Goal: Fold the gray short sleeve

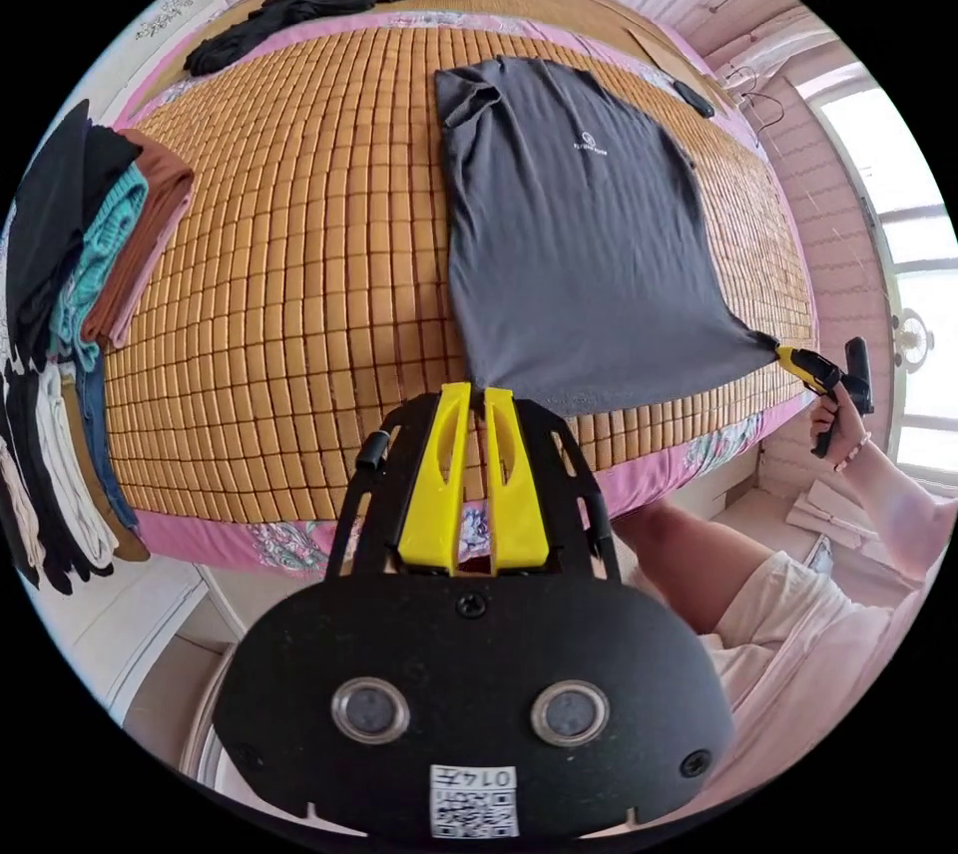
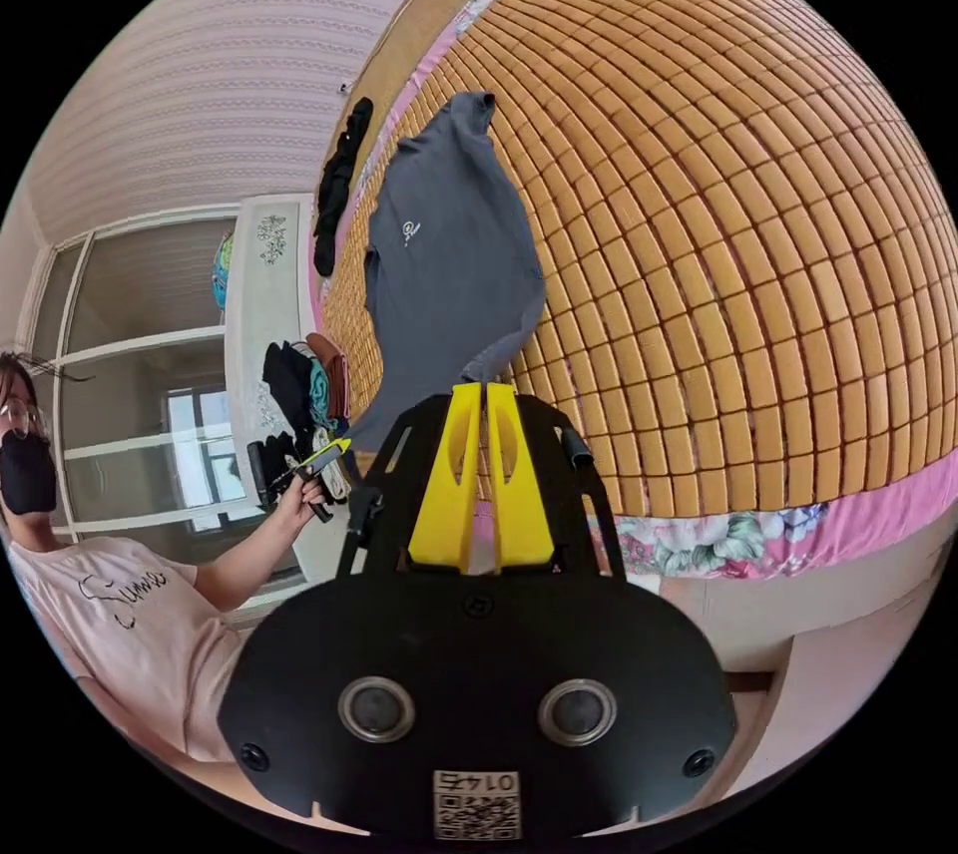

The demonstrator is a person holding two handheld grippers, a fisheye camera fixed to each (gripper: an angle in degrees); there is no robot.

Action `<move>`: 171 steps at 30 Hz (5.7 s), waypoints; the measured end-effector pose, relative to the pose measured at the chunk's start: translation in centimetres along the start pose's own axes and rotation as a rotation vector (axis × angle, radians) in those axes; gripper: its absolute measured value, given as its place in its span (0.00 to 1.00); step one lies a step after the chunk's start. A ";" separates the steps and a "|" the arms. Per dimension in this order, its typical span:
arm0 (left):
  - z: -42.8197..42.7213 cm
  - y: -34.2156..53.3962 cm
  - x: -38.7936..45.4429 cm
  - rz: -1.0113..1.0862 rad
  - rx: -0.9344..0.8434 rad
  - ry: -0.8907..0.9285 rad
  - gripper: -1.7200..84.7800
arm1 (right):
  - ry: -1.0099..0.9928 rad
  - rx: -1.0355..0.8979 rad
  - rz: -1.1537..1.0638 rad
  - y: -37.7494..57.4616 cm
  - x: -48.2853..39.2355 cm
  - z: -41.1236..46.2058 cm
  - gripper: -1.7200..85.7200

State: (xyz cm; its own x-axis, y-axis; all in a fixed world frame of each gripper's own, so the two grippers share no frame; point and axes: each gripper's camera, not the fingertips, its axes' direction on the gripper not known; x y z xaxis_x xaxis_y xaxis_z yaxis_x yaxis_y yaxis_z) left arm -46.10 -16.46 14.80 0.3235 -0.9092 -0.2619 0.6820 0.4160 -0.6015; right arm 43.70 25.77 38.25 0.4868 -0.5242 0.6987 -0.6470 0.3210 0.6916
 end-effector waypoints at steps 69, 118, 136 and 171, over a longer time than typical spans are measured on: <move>15.9 15.8 -18.3 -0.188 0.308 0.173 0.01 | 0.393 -0.441 -0.896 -24.2 -44.7 53.7 0.04; 23.0 7.9 -3.8 -0.180 0.306 -0.060 0.01 | 0.472 0.049 -0.154 -13.0 -8.9 15.7 0.11; 36.3 -19.0 44.0 0.683 0.168 0.154 0.07 | 0.200 0.073 -0.067 -10.9 6.6 6.6 0.14; 42.5 -23.3 41.4 0.430 0.154 0.203 0.02 | -0.059 0.106 -0.125 -8.5 16.7 0.2 0.11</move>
State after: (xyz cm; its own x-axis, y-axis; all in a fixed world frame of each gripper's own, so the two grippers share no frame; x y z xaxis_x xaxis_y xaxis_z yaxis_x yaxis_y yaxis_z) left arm -20.75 -63.13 50.04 0.4725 -0.6335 -0.6128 0.6092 0.7372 -0.2924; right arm 57.18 14.10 44.01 0.5343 -0.6010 0.5944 -0.6435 0.1669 0.7471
